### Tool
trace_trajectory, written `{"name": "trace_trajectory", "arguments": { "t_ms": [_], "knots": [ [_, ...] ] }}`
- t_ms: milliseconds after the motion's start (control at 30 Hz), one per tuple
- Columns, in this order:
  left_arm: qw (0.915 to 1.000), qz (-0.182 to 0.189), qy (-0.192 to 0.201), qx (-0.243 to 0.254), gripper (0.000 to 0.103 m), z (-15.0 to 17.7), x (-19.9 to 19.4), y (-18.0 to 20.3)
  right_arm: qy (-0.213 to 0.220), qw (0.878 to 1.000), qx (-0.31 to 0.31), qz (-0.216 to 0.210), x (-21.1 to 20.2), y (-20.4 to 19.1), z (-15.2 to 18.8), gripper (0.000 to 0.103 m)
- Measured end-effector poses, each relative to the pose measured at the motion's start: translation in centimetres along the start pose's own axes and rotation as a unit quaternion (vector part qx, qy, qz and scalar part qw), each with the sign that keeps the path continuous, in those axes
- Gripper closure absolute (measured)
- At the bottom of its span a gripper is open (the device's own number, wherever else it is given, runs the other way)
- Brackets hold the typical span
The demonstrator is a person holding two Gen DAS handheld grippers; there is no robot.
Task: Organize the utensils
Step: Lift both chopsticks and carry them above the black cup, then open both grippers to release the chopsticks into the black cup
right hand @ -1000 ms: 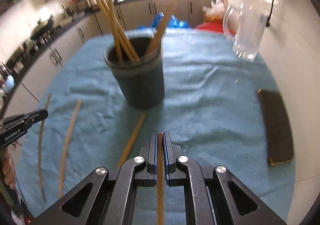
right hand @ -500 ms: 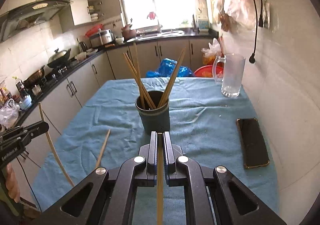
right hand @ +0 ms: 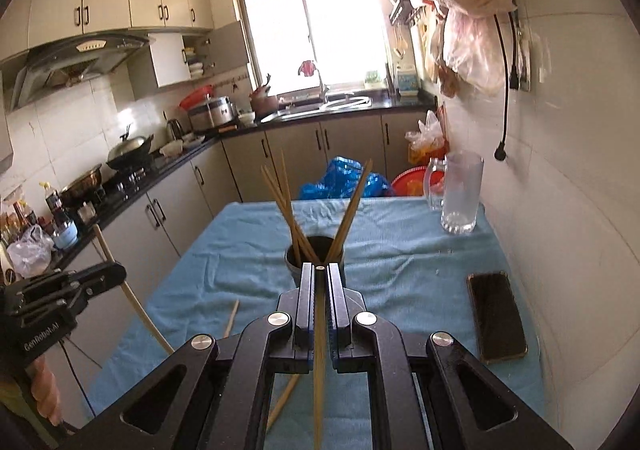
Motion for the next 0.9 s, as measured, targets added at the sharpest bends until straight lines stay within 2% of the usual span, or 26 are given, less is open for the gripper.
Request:
{"name": "trace_trajectory", "arguments": {
  "t_ms": [267,433,567,733,900],
  "knots": [
    [0.9997,0.012,0.023,-0.001,0.097,-6.3,2.3,1.9,0.05,0.999,0.011,0.012,0.8,1.1,-7.2,0.097],
    [0.9987,0.023,0.04,-0.02,0.097,-11.1,4.7,2.9,0.079,0.996,0.035,0.015,2.2,2.3,-11.9,0.097],
    [0.9986,0.021,0.044,-0.02,0.097,-13.6,7.5,3.8,0.096,0.994,0.057,0.017,4.0,3.4,-14.6,0.097],
    [0.9997,0.004,0.024,-0.008,0.097,-14.4,13.1,4.4,0.1,0.992,0.067,0.036,7.9,4.7,-15.8,0.097],
    [0.9994,0.003,-0.024,-0.026,0.097,-12.8,17.9,3.5,0.066,0.994,0.081,0.036,12.0,5.9,-13.9,0.097]
  ]
}}
Point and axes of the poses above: each gripper's, at about its wrist camera, not at the fingertips, and x roughly the way its jaws point, y to its right, z to its underside, the point moved 7 cm from there along x, roughly the way its jaws point, and after that the axes turned 9 degrees about -x, right-handed, at the moved point
